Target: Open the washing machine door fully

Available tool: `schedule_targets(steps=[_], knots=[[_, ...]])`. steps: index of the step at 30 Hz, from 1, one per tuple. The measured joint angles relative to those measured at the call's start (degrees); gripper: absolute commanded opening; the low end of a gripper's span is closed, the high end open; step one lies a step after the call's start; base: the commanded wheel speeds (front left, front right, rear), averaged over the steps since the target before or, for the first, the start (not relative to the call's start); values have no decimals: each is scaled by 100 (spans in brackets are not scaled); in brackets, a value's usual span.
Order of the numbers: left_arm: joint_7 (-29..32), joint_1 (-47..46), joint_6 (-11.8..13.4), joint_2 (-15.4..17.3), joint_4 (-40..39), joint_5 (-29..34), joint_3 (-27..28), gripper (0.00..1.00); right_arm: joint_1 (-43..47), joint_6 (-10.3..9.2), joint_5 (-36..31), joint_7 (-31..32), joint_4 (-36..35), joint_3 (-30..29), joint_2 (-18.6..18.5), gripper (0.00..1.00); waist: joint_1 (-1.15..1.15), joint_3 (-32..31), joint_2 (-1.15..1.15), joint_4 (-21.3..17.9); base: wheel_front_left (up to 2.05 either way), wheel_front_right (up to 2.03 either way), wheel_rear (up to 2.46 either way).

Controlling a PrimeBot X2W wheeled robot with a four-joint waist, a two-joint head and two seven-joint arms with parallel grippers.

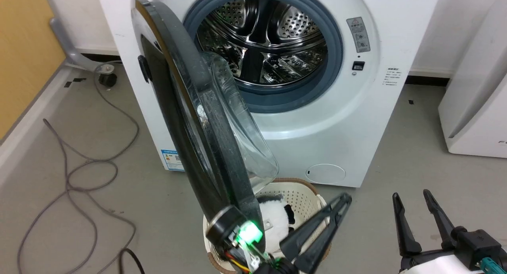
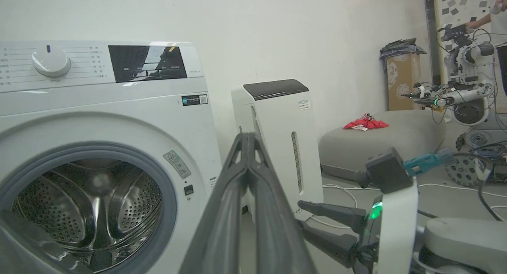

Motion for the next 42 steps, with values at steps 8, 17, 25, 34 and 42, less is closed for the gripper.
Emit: schedule_targets(steps=[8, 17, 25, 34, 42], knots=[[0, 220, 18, 31, 648, -13, -80, 0, 0, -1, 0, 0, 29, 2, 1, 100, 0, 33, 0, 118, 0, 0, 0], [0, 289, 271, 75, 1337, -243, 426, 0, -2, -1, 0, 0, 88, -10, 1, 100, 0, 104, 0, 190, 0, 0, 0], [-1, 403, 393, 16, 1480, -354, 777, 0, -2, -1, 0, 0, 132, -52, 1, 100, 0, 135, 0, 256, 0, 0, 0], [-1, 588, 421, 0, 1319, -346, 884, 0, 1, -1, 1, 0, 162, -63, 1, 100, 0, 124, 0, 616, 0, 0, 0], [-1, 754, 441, 35, 1118, -294, 1027, 0, 8, -1, 5, -1, 152, -33, 4, 100, 0, 143, 0, 1213, 0, 0, 0]])
